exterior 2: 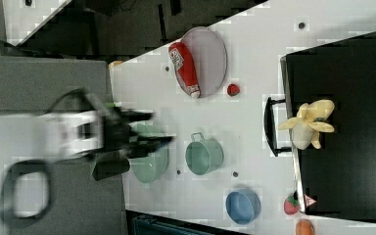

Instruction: Pick banana from table and place on oven.

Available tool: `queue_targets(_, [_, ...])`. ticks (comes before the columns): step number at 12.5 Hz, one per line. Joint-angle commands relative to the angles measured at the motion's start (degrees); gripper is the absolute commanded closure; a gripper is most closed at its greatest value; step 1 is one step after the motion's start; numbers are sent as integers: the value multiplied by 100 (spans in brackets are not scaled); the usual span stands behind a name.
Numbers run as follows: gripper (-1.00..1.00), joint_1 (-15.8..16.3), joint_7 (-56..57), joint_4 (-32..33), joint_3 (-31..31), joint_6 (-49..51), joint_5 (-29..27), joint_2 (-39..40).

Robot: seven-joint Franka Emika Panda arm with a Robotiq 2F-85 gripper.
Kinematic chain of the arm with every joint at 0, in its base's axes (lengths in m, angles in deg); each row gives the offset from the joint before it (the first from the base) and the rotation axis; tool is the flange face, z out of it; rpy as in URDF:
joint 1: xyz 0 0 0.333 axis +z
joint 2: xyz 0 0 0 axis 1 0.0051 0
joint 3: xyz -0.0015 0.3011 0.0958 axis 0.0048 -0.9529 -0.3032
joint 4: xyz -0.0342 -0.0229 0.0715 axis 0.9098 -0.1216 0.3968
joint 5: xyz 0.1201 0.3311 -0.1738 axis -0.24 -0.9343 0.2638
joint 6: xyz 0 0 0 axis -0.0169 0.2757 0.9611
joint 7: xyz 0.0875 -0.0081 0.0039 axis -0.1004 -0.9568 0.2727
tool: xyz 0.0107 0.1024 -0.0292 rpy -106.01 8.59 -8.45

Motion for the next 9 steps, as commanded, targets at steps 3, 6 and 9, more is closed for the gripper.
queue_targets(3, [-100, 298, -2302, -37, -573, 985, 142, -924])
queue_targets(6, [-100, 291, -2302, -37, -555, 986, 142, -1047])
queue_targets(9, [-100, 288, -2302, -36, -511, 986, 142, -1021])
